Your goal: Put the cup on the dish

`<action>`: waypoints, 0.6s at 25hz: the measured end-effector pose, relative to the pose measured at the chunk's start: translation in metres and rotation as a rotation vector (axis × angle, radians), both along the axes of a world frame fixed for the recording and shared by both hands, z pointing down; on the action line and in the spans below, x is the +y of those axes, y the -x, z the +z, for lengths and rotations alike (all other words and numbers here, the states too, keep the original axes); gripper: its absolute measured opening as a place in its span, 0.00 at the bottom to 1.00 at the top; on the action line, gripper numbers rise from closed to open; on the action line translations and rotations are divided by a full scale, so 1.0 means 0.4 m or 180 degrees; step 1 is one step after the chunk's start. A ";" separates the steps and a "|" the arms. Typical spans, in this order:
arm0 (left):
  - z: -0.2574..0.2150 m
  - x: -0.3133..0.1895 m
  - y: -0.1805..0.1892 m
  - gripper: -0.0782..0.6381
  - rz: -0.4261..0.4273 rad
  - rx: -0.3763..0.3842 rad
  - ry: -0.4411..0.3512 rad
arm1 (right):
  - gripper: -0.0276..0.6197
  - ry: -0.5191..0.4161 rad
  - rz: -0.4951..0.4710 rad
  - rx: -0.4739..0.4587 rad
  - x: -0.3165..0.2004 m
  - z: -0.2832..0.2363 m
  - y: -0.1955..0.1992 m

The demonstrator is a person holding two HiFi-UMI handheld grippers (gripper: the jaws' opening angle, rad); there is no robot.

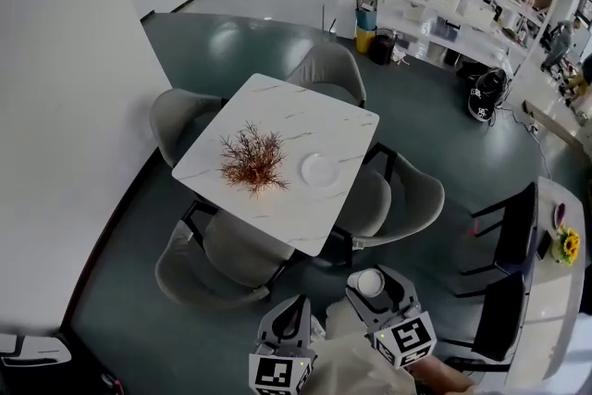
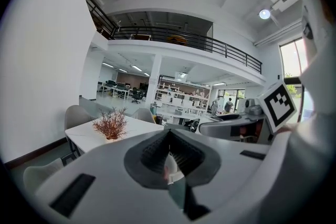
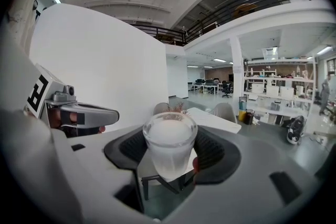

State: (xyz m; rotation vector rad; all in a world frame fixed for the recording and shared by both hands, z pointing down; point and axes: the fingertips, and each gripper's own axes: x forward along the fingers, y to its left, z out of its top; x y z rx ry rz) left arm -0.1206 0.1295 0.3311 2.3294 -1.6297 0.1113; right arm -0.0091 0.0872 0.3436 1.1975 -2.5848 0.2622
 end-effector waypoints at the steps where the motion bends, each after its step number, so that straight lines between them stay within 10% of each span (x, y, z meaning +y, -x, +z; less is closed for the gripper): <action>1: -0.003 -0.002 0.000 0.12 0.0008 0.0018 -0.0009 | 0.46 0.0007 0.0017 0.0004 -0.001 0.000 -0.002; 15: 0.021 -0.100 0.024 0.12 -0.0110 0.0091 0.0083 | 0.46 0.0008 0.0007 -0.0022 -0.107 0.004 0.003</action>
